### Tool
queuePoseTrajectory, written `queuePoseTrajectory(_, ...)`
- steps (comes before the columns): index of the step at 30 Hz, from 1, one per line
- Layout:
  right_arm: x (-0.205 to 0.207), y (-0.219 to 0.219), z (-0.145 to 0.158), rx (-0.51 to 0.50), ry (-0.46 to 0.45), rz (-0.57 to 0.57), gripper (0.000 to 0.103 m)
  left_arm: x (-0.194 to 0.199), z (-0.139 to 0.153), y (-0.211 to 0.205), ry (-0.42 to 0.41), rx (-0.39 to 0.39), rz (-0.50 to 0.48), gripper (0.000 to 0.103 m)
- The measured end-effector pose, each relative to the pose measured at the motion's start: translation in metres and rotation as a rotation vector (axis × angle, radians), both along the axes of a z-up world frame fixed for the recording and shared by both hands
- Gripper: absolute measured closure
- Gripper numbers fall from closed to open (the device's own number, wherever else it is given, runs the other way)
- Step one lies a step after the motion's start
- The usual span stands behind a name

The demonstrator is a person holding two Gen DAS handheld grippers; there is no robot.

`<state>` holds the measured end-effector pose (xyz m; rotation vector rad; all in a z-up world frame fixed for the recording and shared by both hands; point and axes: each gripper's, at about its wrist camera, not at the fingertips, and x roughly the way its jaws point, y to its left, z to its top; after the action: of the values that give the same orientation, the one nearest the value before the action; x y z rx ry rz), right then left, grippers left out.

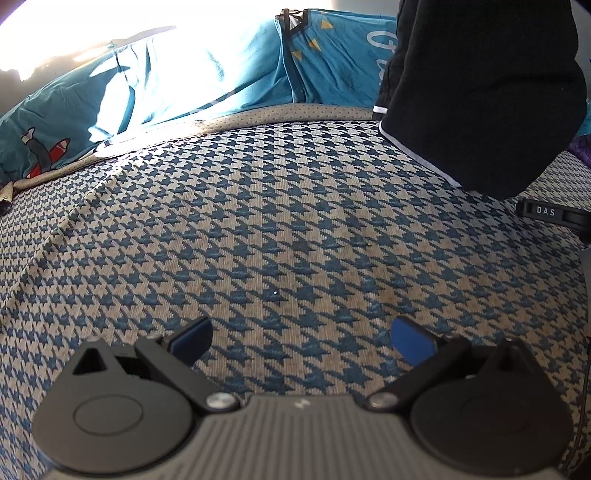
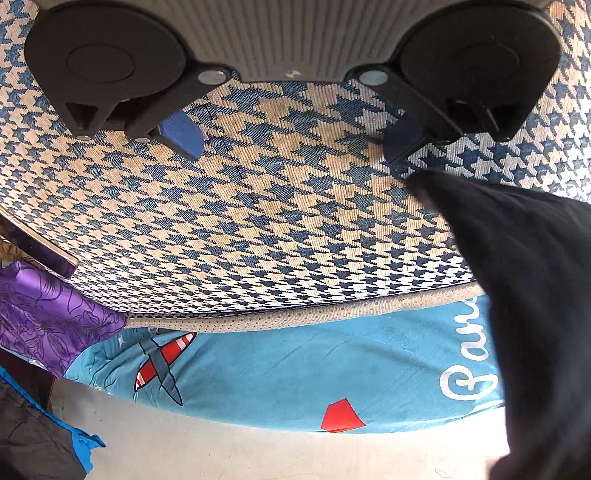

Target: Fold clothes

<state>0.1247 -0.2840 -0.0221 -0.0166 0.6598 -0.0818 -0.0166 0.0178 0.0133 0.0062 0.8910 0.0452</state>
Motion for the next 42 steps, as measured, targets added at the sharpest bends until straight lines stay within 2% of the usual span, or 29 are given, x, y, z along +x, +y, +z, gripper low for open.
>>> queuePoseTrajectory(11, 0.000, 0.000, 0.000, 0.001, 0.000, 0.000, 0.000, -0.010, 0.005, 0.027, -0.005, -0.003, 0.050, 0.000)
queuePoseTrajectory(18, 0.001, -0.001, 0.000, 0.002, 0.000, 0.000, 0.000, -0.009, 0.005, 0.021, -0.008, 0.005, 0.057, 0.000)
queuePoseTrajectory(42, 0.001, -0.001, 0.001, 0.002, 0.000, 0.000, 0.000, -0.014, 0.001, 0.001, 0.030, 0.005, -0.023, 0.000)
